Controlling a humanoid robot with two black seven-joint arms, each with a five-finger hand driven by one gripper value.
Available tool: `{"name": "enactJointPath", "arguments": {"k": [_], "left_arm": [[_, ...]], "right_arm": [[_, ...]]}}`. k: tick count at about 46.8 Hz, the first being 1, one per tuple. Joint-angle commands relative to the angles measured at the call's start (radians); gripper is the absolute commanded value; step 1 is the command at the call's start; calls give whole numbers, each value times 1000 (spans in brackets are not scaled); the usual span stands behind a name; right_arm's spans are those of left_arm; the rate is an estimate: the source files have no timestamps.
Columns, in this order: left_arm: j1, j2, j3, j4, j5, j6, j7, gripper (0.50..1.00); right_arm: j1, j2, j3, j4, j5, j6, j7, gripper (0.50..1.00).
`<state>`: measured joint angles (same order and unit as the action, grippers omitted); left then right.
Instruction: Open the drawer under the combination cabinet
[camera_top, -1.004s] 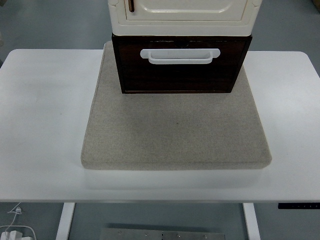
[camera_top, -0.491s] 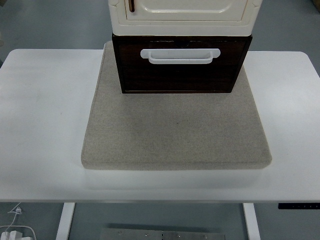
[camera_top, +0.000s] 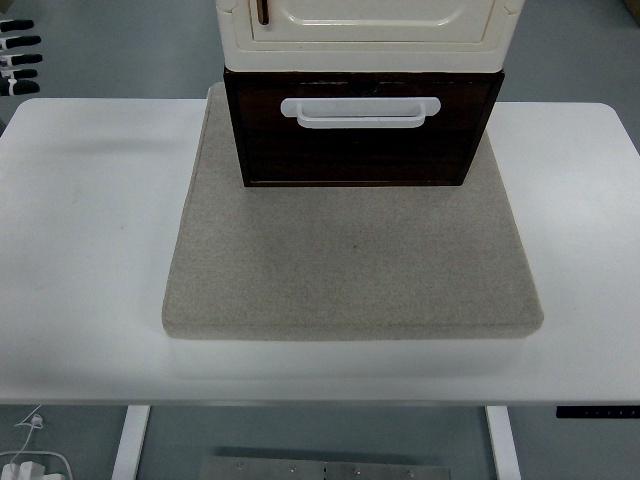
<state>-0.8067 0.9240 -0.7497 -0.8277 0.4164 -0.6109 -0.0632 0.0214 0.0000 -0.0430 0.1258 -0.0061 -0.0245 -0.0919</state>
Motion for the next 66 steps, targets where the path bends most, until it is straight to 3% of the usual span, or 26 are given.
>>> {"name": "enactJointPath", "arguments": {"k": [1,17,38,66], "left_arm": [[26,12,0,-83,48,0,0,1000],[78,49,9,-289,180,0,0,1000],[104,90,27,-442,268,0,0,1000],[-14,16,27,-556,447,0,3,1000]], "right_arm": [[0,0,0,0,0,0,0,928],[0,0,0,0,0,0,0,928],[0,0,0,0,0,0,0,928],[0,0,0,0,0,0,0,928]]}}
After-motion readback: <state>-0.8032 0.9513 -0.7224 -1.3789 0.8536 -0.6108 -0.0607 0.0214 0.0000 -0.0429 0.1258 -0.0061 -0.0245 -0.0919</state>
